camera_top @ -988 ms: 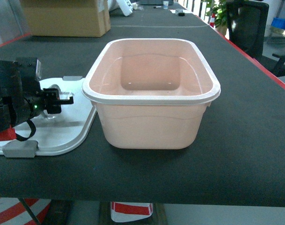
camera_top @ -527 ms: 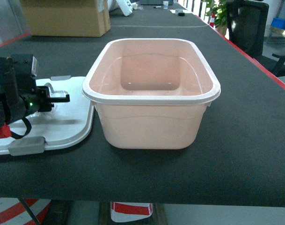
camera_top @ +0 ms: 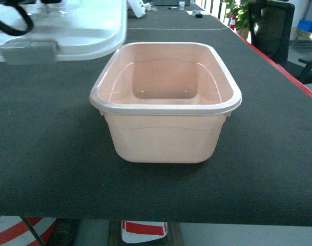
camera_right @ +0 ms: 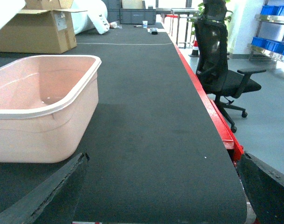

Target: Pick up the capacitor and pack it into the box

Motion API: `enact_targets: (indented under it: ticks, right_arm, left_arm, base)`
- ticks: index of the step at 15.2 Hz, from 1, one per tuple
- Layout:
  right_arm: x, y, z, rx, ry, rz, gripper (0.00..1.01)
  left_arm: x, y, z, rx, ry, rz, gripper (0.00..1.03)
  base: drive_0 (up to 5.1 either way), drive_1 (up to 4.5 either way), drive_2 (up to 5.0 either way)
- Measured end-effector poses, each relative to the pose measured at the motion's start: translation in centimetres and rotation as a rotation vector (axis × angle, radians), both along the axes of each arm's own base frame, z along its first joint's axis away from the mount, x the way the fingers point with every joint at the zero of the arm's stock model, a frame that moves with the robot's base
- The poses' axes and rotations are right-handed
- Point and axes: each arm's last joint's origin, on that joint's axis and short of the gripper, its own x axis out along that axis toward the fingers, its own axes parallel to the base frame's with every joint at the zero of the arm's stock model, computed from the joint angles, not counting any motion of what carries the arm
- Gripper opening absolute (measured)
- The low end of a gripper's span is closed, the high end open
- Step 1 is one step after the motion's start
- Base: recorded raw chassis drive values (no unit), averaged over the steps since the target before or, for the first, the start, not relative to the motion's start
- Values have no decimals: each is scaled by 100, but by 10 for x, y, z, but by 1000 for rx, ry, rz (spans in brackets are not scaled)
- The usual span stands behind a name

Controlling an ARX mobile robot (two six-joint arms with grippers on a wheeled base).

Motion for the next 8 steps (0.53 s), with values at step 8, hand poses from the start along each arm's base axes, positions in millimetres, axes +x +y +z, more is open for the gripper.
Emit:
enact_targets:
  ticks: [8]
  right_arm:
    - [0, 0, 0, 0, 0, 0, 98]
  left_arm:
    - [-2, -155, -29, -7, 141, -116, 2]
  base:
    - [0, 0, 0]
